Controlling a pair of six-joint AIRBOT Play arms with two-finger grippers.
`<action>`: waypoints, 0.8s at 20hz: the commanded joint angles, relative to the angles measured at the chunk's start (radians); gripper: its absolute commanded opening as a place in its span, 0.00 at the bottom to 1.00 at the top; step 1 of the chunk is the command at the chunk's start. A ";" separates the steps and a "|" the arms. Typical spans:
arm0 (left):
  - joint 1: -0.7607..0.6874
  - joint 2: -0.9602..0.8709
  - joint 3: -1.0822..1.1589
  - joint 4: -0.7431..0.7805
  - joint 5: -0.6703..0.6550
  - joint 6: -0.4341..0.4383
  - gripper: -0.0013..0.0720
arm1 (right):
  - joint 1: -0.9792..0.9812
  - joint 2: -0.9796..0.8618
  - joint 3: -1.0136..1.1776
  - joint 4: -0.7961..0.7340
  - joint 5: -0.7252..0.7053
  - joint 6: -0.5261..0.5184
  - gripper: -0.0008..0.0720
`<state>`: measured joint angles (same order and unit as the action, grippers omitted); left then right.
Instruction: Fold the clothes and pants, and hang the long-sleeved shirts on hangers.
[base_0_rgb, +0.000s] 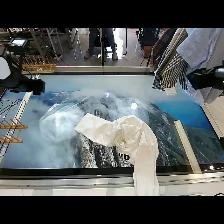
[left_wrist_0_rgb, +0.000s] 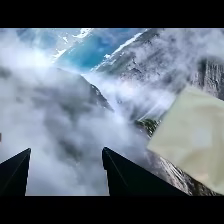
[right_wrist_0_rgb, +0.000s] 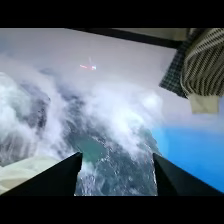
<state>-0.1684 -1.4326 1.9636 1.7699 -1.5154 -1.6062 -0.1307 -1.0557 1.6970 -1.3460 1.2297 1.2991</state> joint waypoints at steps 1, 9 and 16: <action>0.000 -0.047 -0.002 -0.277 -0.064 0.018 0.75 | -0.078 0.007 -0.003 -0.069 0.179 0.107 0.80; -0.317 -0.170 -0.269 -0.590 0.132 0.164 0.74 | -0.071 0.017 -0.573 0.265 0.267 0.053 0.80; -0.542 -0.285 -0.485 -0.602 0.470 0.231 0.83 | 0.175 -0.014 -0.953 0.238 -0.193 0.040 0.80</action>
<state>-0.6510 -1.6619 1.5276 1.1831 -1.1973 -1.3861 -0.0387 -1.0420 0.8486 -1.0866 1.2343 1.3182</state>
